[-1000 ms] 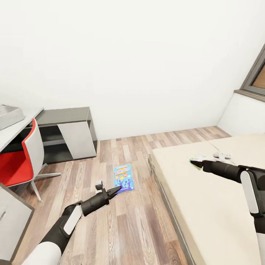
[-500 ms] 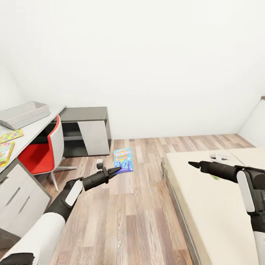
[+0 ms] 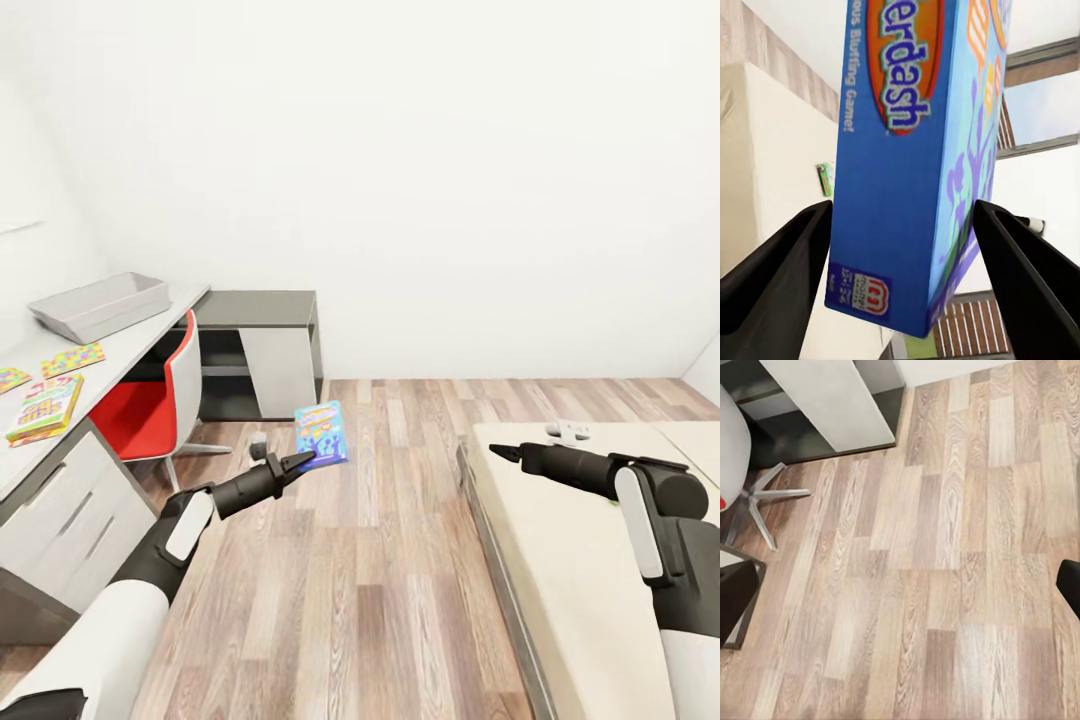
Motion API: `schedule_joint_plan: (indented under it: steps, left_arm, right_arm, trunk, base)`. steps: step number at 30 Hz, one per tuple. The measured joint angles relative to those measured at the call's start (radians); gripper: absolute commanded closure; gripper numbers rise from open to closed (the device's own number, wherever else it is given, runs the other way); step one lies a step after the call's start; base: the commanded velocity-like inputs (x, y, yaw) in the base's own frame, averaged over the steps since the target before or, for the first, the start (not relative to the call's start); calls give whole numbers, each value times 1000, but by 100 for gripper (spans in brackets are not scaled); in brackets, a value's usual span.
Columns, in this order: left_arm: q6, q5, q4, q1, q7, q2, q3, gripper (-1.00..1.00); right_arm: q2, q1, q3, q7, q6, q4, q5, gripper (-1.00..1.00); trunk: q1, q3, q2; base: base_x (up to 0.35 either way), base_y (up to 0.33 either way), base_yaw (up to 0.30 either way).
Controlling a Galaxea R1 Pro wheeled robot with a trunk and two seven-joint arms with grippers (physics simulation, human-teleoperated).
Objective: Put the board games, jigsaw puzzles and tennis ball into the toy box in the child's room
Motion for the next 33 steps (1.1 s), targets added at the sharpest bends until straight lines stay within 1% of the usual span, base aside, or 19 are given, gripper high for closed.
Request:
schedule_joint_plan:
  steps: [8,12,17,19,21,24,29,32,33]
  left_arm:
    - [-1,-1,-8,7,21,-2,4,100]
    - [-3,1,-16,8,25,-5,0,100]
    - [6,2,-50,12,26,-4,-34,100]
    - [10,4,-71,22,26,-3,-49,100]
    - [10,6,-87,31,27,-3,-53,100]
    - [14,8,-115,47,29,-2,-54,100]
    - [42,9,-147,68,30,0,-51,100]
    - [55,10,-154,74,31,1,-30,100]
    - [55,9,-154,74,32,1,-30,100]
  right_arm:
    - [2,3,1,0,0,-2,-3,-100]
    - [2,4,1,0,0,-3,-5,-100]
    - [-2,5,-5,2,0,-3,-9,-100]
    - [-2,6,-6,3,0,-3,-11,-100]
    - [-1,6,-7,3,0,-3,-11,-100]
    - [1,6,-5,3,0,-4,-11,-100]
    - [2,7,1,3,0,-4,-11,-100]
    - [2,7,2,3,0,-4,-10,-100]
    - [2,7,2,2,0,-4,-10,-100]
  trunk:
    - [0,0,0]
    - [0,0,0]
    - [-1,0,0]
    - [-1,0,0]
    - [-1,0,0]
    - [-1,0,0]
    - [-1,0,0]
    - [-1,0,0]
    - [-1,0,0]
  base:
    - [11,0,78]
    - [178,-27,39]
    - [280,-77,15]
    - [320,-113,5]
    - [328,-128,3]
    - [333,-143,2]
    - [333,-165,1]
    - [332,-175,0]
    - [331,-178,0]
